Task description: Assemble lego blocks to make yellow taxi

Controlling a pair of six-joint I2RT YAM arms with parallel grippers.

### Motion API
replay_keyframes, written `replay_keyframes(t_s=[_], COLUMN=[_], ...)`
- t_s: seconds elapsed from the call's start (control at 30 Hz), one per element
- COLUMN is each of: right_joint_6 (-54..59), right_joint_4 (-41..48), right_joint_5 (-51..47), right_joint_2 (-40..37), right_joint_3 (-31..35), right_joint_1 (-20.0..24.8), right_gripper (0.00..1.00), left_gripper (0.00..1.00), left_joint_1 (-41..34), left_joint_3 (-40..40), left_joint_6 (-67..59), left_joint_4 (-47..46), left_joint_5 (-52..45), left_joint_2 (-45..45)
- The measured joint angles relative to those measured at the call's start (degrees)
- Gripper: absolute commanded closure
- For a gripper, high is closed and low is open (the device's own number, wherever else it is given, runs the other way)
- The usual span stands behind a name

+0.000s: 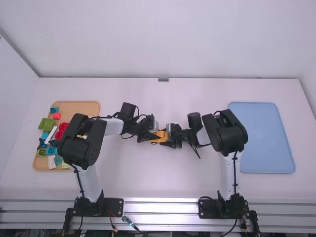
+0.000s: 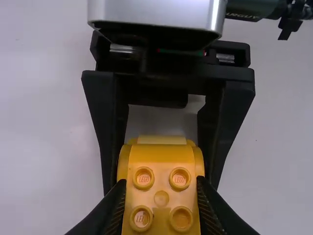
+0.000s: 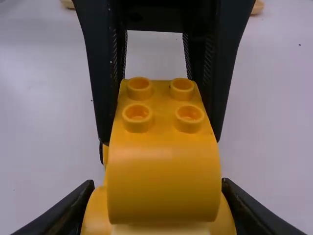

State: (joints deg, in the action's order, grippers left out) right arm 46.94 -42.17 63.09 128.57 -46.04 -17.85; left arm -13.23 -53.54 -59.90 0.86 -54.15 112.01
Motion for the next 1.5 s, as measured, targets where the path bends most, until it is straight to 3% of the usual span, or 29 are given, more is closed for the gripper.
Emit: replay_keyframes(t_s=[0.77,0.83,0.9,1.33,1.5], right_joint_6=[0.1,0.1,0.1,0.2,0.1], right_joint_4=[0.2,0.2,0.2,0.3,0.3], right_joint_5=[0.4,0.3,0.3,0.2,0.2], right_joint_2=[0.0,0.0,0.0,0.0,0.0], right_joint_3=[0.0,0.0,0.0,0.0,0.0], right_joint_1=[0.9,0.9,0.9,0.9,0.9], right_gripper=[0.48,0.48,0.48,0.48,0.48], left_gripper=[0.98,0.83,0.78,0.75,0.69], left_joint_1=[-2.4,-2.4,-2.4,-2.4,-2.4], left_joint_3=[-0.5,-0.5,-0.5,-0.5,-0.5], left_joint_6=[1.0,1.0,1.0,0.9,0.9], left_joint_4=[1.3,1.3,1.3,1.6,1.6], left_joint_5=[4.2,4.3,4.3,4.3,4.3], left_joint_2=[-0.1,-0.1,-0.1,-0.1,-0.1])
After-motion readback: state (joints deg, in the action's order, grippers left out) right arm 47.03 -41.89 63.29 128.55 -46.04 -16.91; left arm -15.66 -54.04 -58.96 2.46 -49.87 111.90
